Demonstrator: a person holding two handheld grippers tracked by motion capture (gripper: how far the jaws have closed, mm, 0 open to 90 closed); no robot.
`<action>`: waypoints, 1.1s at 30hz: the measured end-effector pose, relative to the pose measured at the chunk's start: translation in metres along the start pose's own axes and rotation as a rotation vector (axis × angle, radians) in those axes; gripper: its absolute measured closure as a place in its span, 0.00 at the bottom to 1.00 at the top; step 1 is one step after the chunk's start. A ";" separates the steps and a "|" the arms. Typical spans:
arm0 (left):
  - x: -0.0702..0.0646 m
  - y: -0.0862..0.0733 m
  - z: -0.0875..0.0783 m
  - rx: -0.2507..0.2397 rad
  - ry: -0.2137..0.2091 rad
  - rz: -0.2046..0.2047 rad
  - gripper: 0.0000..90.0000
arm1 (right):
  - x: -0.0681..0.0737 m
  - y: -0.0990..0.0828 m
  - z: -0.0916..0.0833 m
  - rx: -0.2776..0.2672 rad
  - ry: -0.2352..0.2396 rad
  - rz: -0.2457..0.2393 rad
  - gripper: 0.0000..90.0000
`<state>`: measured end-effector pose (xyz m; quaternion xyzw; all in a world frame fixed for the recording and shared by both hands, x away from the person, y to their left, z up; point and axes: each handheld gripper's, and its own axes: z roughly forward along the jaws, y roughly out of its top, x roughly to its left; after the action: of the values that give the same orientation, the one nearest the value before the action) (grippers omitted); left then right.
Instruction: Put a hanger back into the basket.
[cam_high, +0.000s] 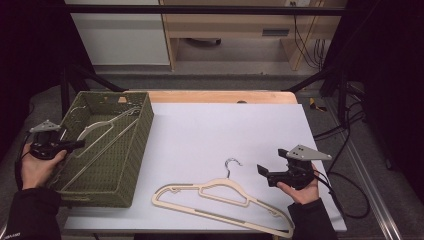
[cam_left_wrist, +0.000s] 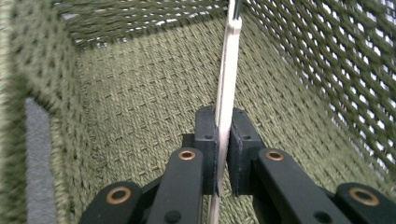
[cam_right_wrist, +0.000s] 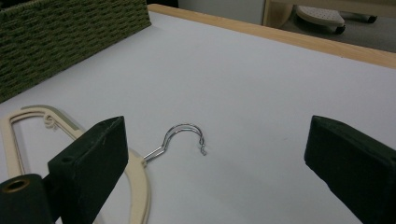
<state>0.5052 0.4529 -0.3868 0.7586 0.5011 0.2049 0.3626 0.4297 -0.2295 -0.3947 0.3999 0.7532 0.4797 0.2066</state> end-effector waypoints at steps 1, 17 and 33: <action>0.001 0.000 0.000 0.008 0.018 0.000 0.92 | 0.001 0.000 0.000 0.000 -0.002 0.006 0.07; 0.005 -0.003 0.009 0.120 0.159 -0.032 0.46 | 0.001 0.000 0.000 0.000 -0.001 0.004 0.07; -0.002 -0.001 0.000 0.112 0.190 -0.058 0.20 | 0.000 0.001 -0.002 -0.010 0.002 0.009 0.07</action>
<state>0.5034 0.4517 -0.3875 0.7399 0.5656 0.2369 0.2766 0.4282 -0.2301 -0.3931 0.4019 0.7491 0.4847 0.2058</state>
